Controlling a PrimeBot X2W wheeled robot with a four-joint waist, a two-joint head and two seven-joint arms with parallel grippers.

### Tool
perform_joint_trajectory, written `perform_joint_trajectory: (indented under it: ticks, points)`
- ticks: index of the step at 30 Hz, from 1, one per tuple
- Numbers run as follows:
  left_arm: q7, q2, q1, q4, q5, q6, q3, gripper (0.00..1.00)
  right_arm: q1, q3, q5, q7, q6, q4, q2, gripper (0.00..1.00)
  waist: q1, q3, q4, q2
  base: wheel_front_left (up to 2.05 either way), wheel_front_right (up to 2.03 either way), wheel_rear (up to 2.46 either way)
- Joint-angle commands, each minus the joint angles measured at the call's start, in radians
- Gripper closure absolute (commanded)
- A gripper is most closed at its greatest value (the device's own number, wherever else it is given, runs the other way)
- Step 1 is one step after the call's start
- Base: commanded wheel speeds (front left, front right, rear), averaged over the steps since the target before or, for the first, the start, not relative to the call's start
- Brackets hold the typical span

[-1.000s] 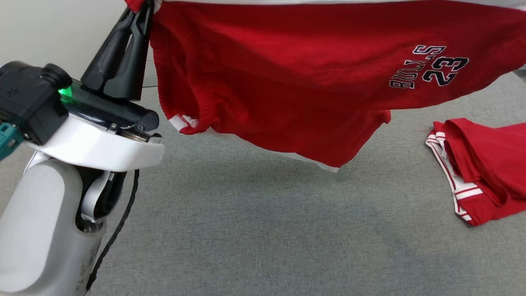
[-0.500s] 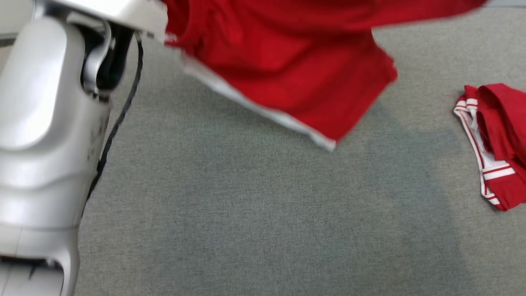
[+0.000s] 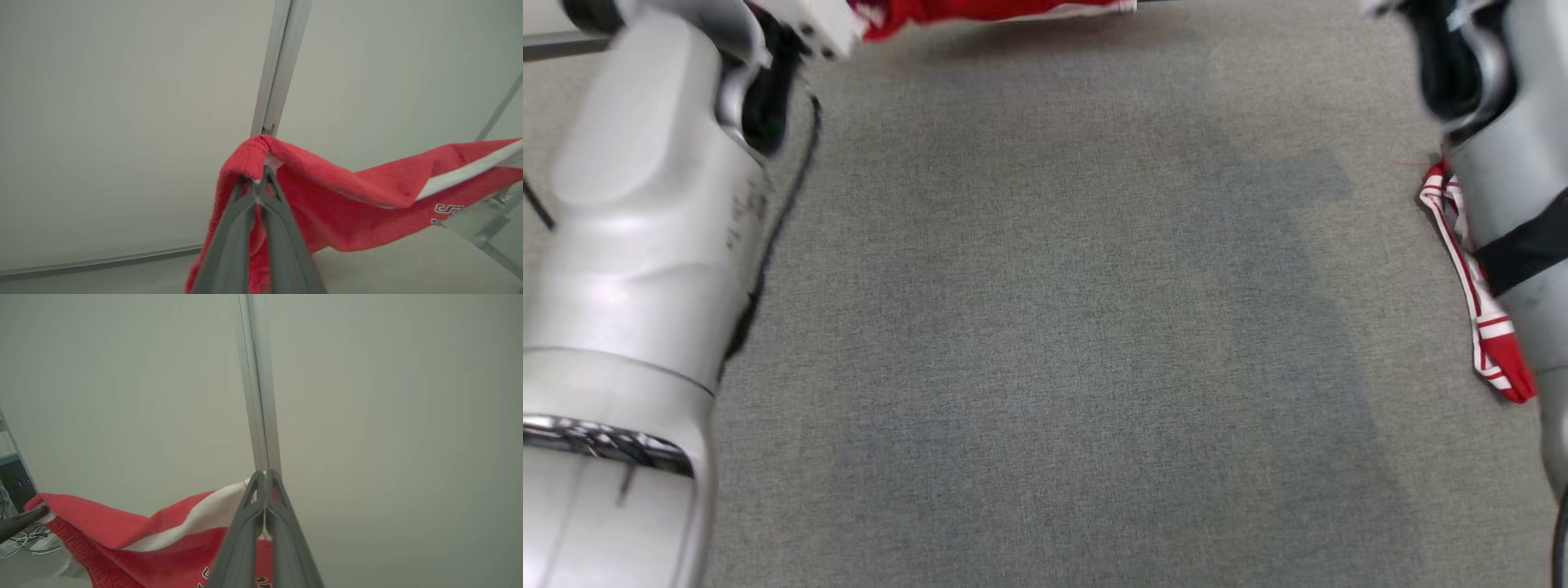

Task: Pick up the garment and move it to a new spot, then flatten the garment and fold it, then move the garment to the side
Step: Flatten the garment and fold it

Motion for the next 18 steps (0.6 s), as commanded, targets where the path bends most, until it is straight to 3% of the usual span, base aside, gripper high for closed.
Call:
perform_joint_trajectory:
  ticks: [1, 10, 16, 18]
  points:
    - [0.020, -0.008, 0.042, 0.024, -0.036, -0.001, -0.016, 1.00, 0.040, 0.030, 0.023, -0.006, 0.000, 0.035, 0.002, 1.00, 0.0000, 0.012, 0.003, 0.0000, 0.00, 0.00, 0.00]
    - [0.017, -0.029, 0.289, 0.067, -0.185, -0.001, -0.127, 1.00, 0.293, 0.155, 0.183, -0.086, 0.000, 0.136, 0.001, 1.00, 0.0000, 0.009, 0.023, 0.0000, 0.00, 0.00, 0.00]
    - [-0.070, -0.009, 0.487, 0.029, -0.237, -0.001, -0.193, 1.00, 0.531, 0.180, 0.259, -0.119, 0.000, 0.058, -0.032, 1.00, 0.0000, -0.047, 0.018, 0.0000, 0.00, 0.00, 0.00]
    - [-0.084, 0.002, 0.551, -0.001, -0.255, -0.002, -0.211, 1.00, 0.602, 0.146, 0.253, -0.120, 0.000, -0.007, -0.055, 1.00, 0.0000, -0.064, 0.014, 0.0000, 0.00, 0.00, 0.00]
